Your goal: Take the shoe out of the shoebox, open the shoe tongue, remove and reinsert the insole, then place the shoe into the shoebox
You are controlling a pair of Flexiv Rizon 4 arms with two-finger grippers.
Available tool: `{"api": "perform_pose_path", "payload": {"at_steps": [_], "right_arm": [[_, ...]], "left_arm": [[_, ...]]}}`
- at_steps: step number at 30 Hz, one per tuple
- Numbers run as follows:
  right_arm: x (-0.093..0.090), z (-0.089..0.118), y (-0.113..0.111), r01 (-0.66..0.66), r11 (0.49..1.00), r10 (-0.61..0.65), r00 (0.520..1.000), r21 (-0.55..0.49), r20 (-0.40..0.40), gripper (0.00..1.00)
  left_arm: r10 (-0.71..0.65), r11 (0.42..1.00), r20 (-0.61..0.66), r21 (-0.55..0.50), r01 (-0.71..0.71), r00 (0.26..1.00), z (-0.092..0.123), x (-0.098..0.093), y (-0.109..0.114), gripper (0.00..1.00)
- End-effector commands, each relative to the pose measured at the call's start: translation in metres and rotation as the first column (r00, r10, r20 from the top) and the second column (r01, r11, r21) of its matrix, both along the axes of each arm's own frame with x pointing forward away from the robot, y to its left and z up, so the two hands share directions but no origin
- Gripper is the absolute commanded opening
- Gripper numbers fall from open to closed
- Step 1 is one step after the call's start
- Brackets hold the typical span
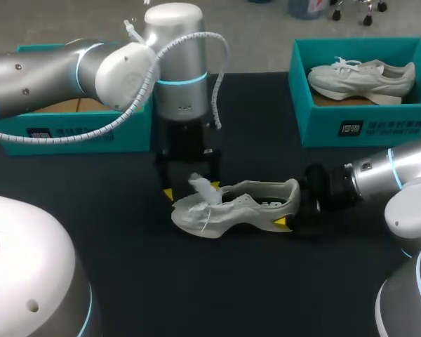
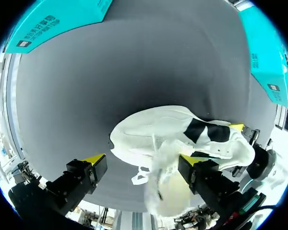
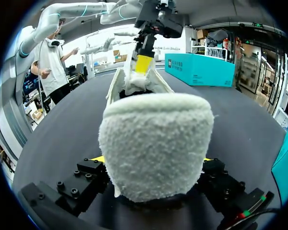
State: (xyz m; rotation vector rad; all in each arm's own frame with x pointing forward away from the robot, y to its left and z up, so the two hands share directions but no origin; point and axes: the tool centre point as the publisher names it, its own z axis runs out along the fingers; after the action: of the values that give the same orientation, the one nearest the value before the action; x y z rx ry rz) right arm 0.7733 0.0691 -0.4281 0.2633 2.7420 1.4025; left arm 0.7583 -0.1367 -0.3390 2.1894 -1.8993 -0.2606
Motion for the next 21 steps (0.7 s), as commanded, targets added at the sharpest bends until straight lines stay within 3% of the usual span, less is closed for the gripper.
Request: {"api": "perform_pose_path", "payload": {"at_steps": [1,7,10,13,15,21], "right_arm": [[0.0,-0.007,0.002,0.001,1.0,-0.001,1.0,-0.003,-0.001,0.0],[0.0,-0.007,0.002,0.001,1.0,-0.001,1.0,-0.003,-0.001,0.0],[0.0,-0.007,0.002,0.001,1.0,-0.001,1.0,-0.003,-0.001,0.0],[0.0,-0.007,0.002,0.001,1.0,-0.001,1.0,-0.003,-0.001,0.0],[0.0,-0.007,0.002,0.001,1.0,-0.001,1.0,-0.003,-0.001,0.0],[0.0,-0.007,0.002,0.001,1.0,-0.001,1.0,-0.003,-0.001,0.0]], "left_arm": [[-0.049,0.997,0.072,-0.047,0.053,0.996,0.028,-0.003,0.003,1.0],[-0.294,0.944,0.116,-0.12,0.308,0.949,0.05,0.009,-0.004,1.0],[-0.473,0.857,0.113,-0.172,0.486,0.874,0.062,0.015,-0.007,1.0],[-0.723,0.656,0.106,-0.206,0.726,0.683,0.072,0.019,-0.009,1.0],[-0.875,0.4,0.183,-0.246,0.883,0.447,0.079,0.014,-0.011,1.0],[-0.875,0.4,0.183,-0.246,0.883,0.447,0.079,0.014,-0.011,1.0]]}}
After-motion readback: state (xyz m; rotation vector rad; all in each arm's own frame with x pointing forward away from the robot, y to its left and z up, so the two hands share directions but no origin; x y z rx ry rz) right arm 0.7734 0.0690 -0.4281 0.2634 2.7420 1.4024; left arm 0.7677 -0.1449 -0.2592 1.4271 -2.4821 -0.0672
